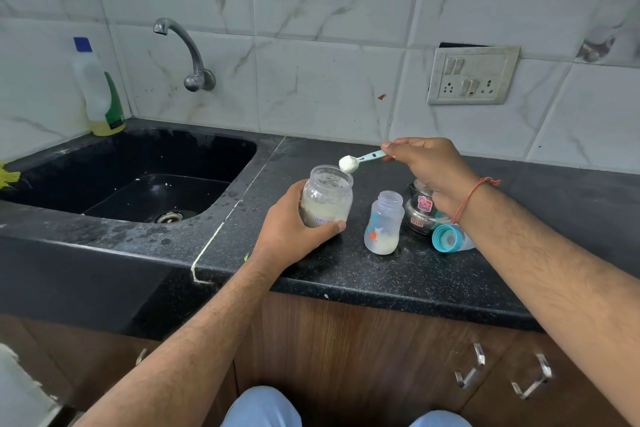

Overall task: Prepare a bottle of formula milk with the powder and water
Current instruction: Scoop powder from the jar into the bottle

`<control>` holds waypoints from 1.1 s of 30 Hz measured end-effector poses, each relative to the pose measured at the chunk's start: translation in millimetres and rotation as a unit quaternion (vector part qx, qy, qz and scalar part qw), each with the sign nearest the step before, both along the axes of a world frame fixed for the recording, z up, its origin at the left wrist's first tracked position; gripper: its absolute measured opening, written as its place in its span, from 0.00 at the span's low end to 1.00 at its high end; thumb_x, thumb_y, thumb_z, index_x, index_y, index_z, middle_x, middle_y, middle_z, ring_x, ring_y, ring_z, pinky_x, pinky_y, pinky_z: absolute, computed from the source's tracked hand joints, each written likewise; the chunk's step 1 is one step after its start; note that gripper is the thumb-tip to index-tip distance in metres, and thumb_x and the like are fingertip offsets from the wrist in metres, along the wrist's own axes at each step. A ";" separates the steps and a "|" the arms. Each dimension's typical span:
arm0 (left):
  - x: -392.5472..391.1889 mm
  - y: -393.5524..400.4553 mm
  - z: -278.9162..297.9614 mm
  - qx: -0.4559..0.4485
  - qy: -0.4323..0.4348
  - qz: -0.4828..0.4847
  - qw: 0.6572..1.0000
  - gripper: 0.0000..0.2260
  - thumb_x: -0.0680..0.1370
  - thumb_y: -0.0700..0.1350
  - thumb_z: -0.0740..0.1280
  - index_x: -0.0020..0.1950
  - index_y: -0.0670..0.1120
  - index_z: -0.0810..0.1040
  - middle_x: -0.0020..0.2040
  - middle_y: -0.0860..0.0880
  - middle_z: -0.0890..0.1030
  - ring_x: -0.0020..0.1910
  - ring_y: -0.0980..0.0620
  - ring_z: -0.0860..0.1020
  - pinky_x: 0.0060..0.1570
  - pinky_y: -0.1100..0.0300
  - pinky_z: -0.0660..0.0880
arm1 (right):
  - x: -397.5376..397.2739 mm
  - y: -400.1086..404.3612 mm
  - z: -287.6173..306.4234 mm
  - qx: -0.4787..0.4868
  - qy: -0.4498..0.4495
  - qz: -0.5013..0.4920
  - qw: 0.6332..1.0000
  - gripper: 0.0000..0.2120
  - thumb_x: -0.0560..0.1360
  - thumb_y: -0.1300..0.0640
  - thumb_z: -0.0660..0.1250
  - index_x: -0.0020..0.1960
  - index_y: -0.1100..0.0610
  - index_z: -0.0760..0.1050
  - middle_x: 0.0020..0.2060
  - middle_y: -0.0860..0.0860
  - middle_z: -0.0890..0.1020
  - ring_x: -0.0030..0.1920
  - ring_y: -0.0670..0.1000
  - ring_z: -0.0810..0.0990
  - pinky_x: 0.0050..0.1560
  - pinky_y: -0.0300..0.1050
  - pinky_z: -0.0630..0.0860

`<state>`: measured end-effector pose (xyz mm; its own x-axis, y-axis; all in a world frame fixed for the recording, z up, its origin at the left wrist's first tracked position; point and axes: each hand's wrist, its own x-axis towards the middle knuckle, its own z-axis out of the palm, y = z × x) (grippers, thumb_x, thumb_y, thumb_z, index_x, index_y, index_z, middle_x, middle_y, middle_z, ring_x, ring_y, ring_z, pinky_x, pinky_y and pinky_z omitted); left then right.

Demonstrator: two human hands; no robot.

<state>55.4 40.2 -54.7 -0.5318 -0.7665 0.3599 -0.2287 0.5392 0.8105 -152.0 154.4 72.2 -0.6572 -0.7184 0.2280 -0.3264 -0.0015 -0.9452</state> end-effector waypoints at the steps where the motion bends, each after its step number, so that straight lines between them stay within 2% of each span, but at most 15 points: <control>1: -0.6 -0.6 0.0 0.007 -0.003 0.003 1.000 0.39 0.71 0.58 0.84 0.79 0.58 0.71 0.61 0.67 0.80 0.57 0.74 0.76 0.53 0.75 0.69 | -2.2 3.2 0.9 0.001 -0.001 -0.002 1.000 0.11 0.76 0.51 0.78 0.50 0.60 0.88 0.59 0.49 0.84 0.53 0.41 0.78 0.47 0.34 0.69; 5: -2.8 -1.7 1.3 0.030 -0.006 0.025 0.999 0.40 0.72 0.58 0.84 0.80 0.58 0.69 0.61 0.65 0.79 0.61 0.60 0.80 0.59 0.63 0.74 | -10.6 16.1 1.9 0.011 0.001 -0.010 1.000 0.10 0.76 0.50 0.77 0.48 0.58 0.88 0.57 0.47 0.83 0.52 0.40 0.77 0.47 0.36 0.70; 8: -4.5 -2.8 2.8 0.021 -0.014 0.024 0.999 0.38 0.72 0.59 0.83 0.78 0.59 0.70 0.63 0.64 0.81 0.63 0.57 0.81 0.62 0.59 0.76 | -16.0 27.7 2.2 0.011 -0.002 -0.030 0.999 0.11 0.76 0.49 0.78 0.48 0.57 0.88 0.58 0.47 0.83 0.58 0.47 0.79 0.47 0.39 0.72; 10: -4.7 -2.6 3.6 0.019 -0.020 0.027 0.999 0.45 0.72 0.60 0.83 0.83 0.56 0.66 0.71 0.60 0.79 0.69 0.56 0.79 0.66 0.58 0.74 | -19.0 36.1 1.8 0.010 -0.003 -0.037 0.999 0.10 0.75 0.48 0.78 0.45 0.55 0.88 0.56 0.48 0.85 0.58 0.49 0.79 0.49 0.41 0.73; 12: -3.1 0.4 4.7 0.021 -0.009 0.048 0.999 0.52 0.73 0.61 0.82 0.89 0.52 0.57 0.83 0.55 0.69 0.80 0.54 0.69 0.77 0.54 0.68 | -21.2 45.9 2.1 0.008 -0.008 -0.036 0.999 0.08 0.76 0.49 0.78 0.43 0.54 0.87 0.52 0.47 0.86 0.54 0.49 0.80 0.51 0.42 0.74; 13: -1.7 3.2 5.4 0.010 0.014 0.062 0.998 0.52 0.74 0.60 0.81 0.90 0.50 0.55 0.86 0.54 0.64 0.84 0.54 0.64 0.82 0.53 0.64 | -22.3 51.1 2.2 0.007 -0.010 -0.036 0.999 0.08 0.76 0.50 0.78 0.42 0.53 0.87 0.49 0.47 0.86 0.53 0.48 0.80 0.52 0.42 0.74; 15: 1.7 9.2 5.9 -0.061 0.084 0.085 0.991 0.46 0.78 0.55 0.79 0.89 0.48 0.57 0.86 0.51 0.63 0.85 0.53 0.63 0.83 0.52 0.63 | -25.9 59.9 1.3 0.006 -0.012 -0.043 0.999 0.07 0.76 0.51 0.78 0.41 0.52 0.87 0.49 0.48 0.87 0.53 0.49 0.81 0.53 0.43 0.75; 17: 2.7 16.1 5.1 -0.179 0.133 0.091 0.971 0.38 0.80 0.46 0.78 0.86 0.44 0.63 0.80 0.47 0.68 0.79 0.49 0.69 0.80 0.53 0.67 | -28.2 69.5 2.2 0.010 -0.014 -0.056 0.998 0.06 0.76 0.51 0.78 0.42 0.52 0.87 0.54 0.51 0.86 0.55 0.50 0.81 0.51 0.41 0.74; 20: -7.3 33.8 1.5 -0.284 0.139 0.038 0.948 0.34 0.79 0.42 0.77 0.82 0.43 0.68 0.74 0.48 0.72 0.70 0.46 0.74 0.74 0.54 0.71 | -29.2 83.9 4.6 0.013 -0.020 -0.056 0.998 0.09 0.77 0.52 0.76 0.51 0.57 0.87 0.50 0.50 0.86 0.48 0.44 0.79 0.45 0.37 0.71; 22: -19.2 50.9 0.2 -0.256 0.117 -0.032 0.959 0.34 0.79 0.44 0.78 0.82 0.44 0.68 0.74 0.52 0.70 0.66 0.52 0.76 0.69 0.61 0.73 | -30.8 93.2 5.3 0.020 -0.022 -0.056 0.998 0.11 0.78 0.51 0.75 0.54 0.58 0.86 0.44 0.46 0.84 0.44 0.41 0.76 0.45 0.40 0.69; 23: -25.3 58.1 -0.5 -0.229 0.100 -0.060 0.966 0.35 0.80 0.45 0.78 0.83 0.46 0.66 0.75 0.53 0.69 0.66 0.54 0.76 0.68 0.65 0.73 | -32.0 97.1 5.2 0.023 -0.023 -0.058 0.998 0.10 0.78 0.51 0.75 0.53 0.58 0.86 0.43 0.44 0.84 0.44 0.41 0.76 0.48 0.42 0.70; 25: -36.9 65.9 0.4 -0.182 0.069 -0.086 0.977 0.38 0.80 0.48 0.78 0.85 0.48 0.63 0.79 0.55 0.66 0.70 0.57 0.75 0.68 0.70 0.72 | -34.2 103.7 5.8 0.028 -0.025 -0.065 0.997 0.08 0.78 0.50 0.75 0.49 0.55 0.86 0.44 0.43 0.84 0.45 0.41 0.75 0.56 0.46 0.69; 26: -42.7 66.7 1.8 -0.153 0.057 -0.090 0.983 0.40 0.80 0.50 0.79 0.86 0.49 0.61 0.80 0.56 0.66 0.72 0.59 0.74 0.68 0.70 0.71 | -35.0 106.8 6.4 0.030 -0.025 -0.068 0.997 0.08 0.78 0.49 0.75 0.47 0.53 0.86 0.45 0.44 0.84 0.47 0.42 0.75 0.56 0.48 0.69; 30: -59.3 64.3 7.3 -0.034 0.001 -0.094 0.995 0.48 0.75 0.56 0.83 0.87 0.50 0.60 0.79 0.59 0.70 0.75 0.61 0.72 0.75 0.63 0.69 | -35.5 114.6 5.3 0.038 -0.026 -0.070 0.996 0.08 0.78 0.47 0.75 0.47 0.52 0.87 0.49 0.44 0.84 0.49 0.42 0.75 0.58 0.53 0.73; 33: -63.7 57.3 4.3 0.000 -0.017 -0.093 0.996 0.39 0.75 0.56 0.83 0.81 0.51 0.70 0.73 0.59 0.78 0.69 0.60 0.78 0.76 0.55 0.75 | -36.8 114.7 2.0 0.039 -0.035 -0.073 0.996 0.09 0.78 0.47 0.75 0.51 0.53 0.87 0.48 0.43 0.84 0.49 0.42 0.75 0.58 0.54 0.74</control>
<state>-8.3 97.5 -50.4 -0.6762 -0.6545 0.3382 -0.1534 0.5741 0.8043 -188.8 269.0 74.2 -0.7680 -0.6281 0.1253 -0.2512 0.1155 -0.9610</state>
